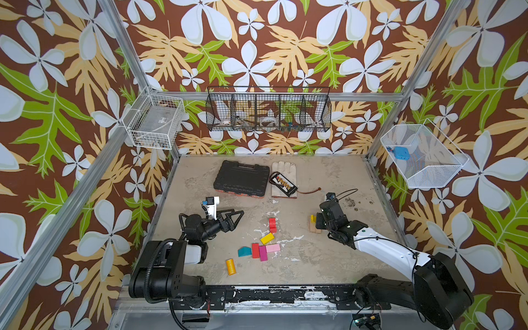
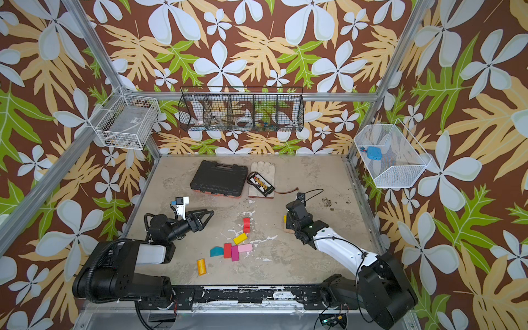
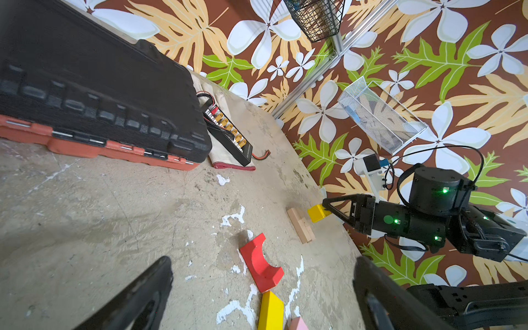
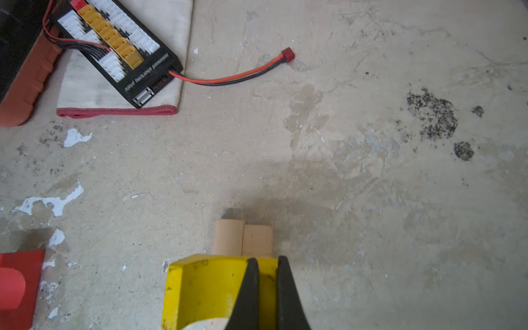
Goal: Build the wood block tower
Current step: 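Lower the yellow arch onto the two wood bars with the right gripper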
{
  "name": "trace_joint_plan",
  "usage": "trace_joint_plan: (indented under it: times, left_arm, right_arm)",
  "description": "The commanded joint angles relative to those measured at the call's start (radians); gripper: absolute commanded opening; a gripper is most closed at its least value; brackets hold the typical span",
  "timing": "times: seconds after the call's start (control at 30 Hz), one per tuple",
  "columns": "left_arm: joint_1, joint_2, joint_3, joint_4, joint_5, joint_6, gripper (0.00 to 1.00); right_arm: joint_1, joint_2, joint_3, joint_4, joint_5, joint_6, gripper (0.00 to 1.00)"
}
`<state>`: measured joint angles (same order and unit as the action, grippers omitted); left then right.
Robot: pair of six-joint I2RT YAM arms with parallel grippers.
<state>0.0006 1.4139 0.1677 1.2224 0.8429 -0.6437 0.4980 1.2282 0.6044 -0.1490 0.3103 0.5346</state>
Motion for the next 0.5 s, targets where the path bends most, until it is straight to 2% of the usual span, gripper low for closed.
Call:
trace_joint_plan:
  times: [0.0, 0.27, 0.47]
  left_arm:
    - [-0.003, -0.001, 0.005, 0.030, 0.007, 0.009, 1.00]
    - [-0.006, 0.000, 0.008, 0.019, 0.001, 0.013, 1.00]
    - [-0.008, -0.001, 0.010, 0.013, -0.003, 0.015, 1.00]
  right_arm:
    - [-0.003, -0.013, -0.014, 0.053, 0.007, 0.016, 0.00]
    - [-0.002, 0.024, -0.029, 0.094, -0.049, 0.013, 0.00]
    - [-0.001, 0.052, -0.026, 0.095, -0.047, 0.019, 0.00]
